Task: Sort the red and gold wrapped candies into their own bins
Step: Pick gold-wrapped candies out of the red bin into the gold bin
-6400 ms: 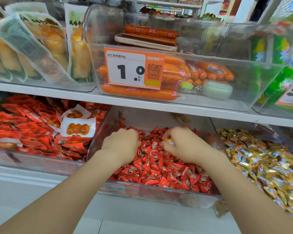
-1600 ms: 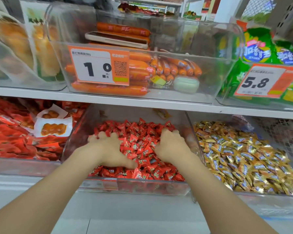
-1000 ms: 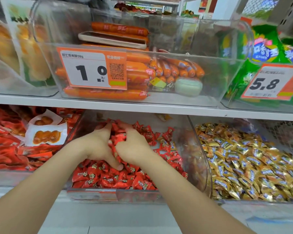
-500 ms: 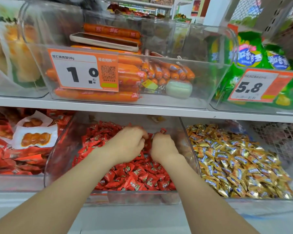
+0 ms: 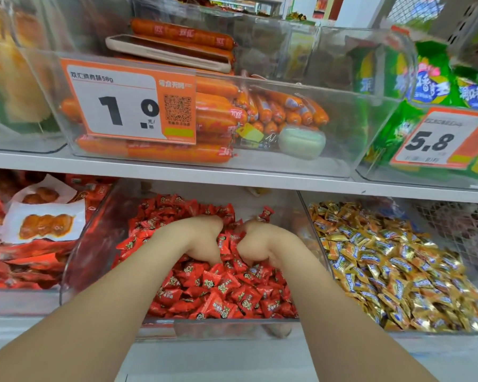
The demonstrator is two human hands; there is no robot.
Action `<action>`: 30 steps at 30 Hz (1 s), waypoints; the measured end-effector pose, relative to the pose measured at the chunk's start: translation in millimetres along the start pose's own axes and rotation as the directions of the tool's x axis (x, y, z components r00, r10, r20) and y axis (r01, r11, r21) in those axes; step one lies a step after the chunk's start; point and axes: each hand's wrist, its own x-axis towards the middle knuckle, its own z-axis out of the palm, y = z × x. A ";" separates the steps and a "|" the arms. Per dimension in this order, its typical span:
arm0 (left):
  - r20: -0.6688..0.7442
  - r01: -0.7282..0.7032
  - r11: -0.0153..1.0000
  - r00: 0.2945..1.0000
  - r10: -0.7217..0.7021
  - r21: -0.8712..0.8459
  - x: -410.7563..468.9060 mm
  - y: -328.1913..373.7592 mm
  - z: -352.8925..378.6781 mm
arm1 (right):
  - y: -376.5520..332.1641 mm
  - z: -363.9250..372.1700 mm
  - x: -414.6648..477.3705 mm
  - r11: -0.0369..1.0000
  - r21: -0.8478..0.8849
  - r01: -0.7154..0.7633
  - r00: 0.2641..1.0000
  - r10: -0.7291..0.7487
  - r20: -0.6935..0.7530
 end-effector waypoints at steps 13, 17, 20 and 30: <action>-0.138 -0.070 0.987 0.989 0.050 -0.145 -128.0 -27.5 -33.6 | -9.2 -0.6 -51.9 0.827 0.300 0.475 0.860 -0.509 0.042; -0.173 -0.045 0.990 0.985 0.022 -0.132 -147.3 -34.4 -28.3 | -4.2 8.2 -61.0 0.836 0.147 0.529 0.848 -0.528 -0.046; -0.297 -0.070 0.982 0.955 0.014 -0.177 -150.8 -39.6 -22.9 | -1.6 9.3 -68.3 0.845 0.105 0.525 0.851 -0.524 -0.041; -0.429 -0.160 0.961 0.902 0.050 -0.225 -149.4 -31.6 -19.9 | 13.4 -2.6 -74.1 0.888 0.254 0.383 0.923 -0.379 -0.068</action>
